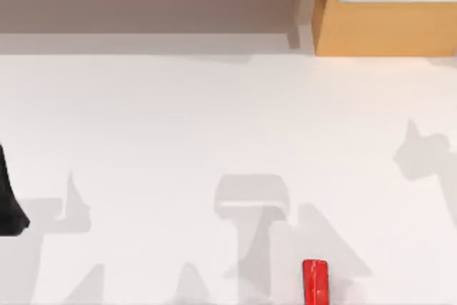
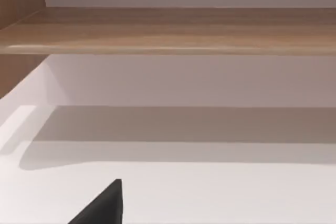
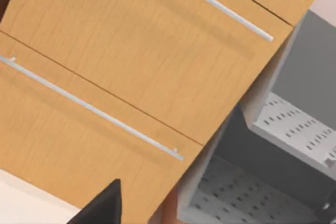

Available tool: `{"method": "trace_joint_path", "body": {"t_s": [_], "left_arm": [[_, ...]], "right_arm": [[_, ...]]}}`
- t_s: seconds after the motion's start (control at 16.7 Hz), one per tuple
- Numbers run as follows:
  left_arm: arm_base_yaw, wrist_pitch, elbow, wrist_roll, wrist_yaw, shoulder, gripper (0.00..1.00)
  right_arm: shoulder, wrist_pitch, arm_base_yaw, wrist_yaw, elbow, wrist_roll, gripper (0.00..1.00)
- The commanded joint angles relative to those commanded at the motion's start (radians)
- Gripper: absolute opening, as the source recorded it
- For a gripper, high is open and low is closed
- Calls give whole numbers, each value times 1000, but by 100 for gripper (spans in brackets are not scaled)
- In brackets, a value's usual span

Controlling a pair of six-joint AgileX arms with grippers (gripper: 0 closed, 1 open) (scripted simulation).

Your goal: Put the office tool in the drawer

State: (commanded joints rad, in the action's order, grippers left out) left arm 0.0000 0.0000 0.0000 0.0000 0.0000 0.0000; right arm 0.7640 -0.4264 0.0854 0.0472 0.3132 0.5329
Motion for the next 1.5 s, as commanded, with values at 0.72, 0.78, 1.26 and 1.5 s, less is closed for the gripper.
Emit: {"method": "trace_joint_path", "body": {"t_s": [0.72, 0.78, 1.26, 1.5], "left_arm": [[0, 0, 0, 0, 0, 0, 100], [0, 0, 0, 0, 0, 0, 100], [0, 0, 0, 0, 0, 0, 100], [0, 0, 0, 0, 0, 0, 100]], "right_arm": [[1114, -648, 70, 124, 478, 774, 100], [1185, -691, 74, 132, 509, 825, 100], [1467, -857, 91, 165, 631, 1025, 100], [1464, -855, 86, 164, 627, 1024, 100]]}}
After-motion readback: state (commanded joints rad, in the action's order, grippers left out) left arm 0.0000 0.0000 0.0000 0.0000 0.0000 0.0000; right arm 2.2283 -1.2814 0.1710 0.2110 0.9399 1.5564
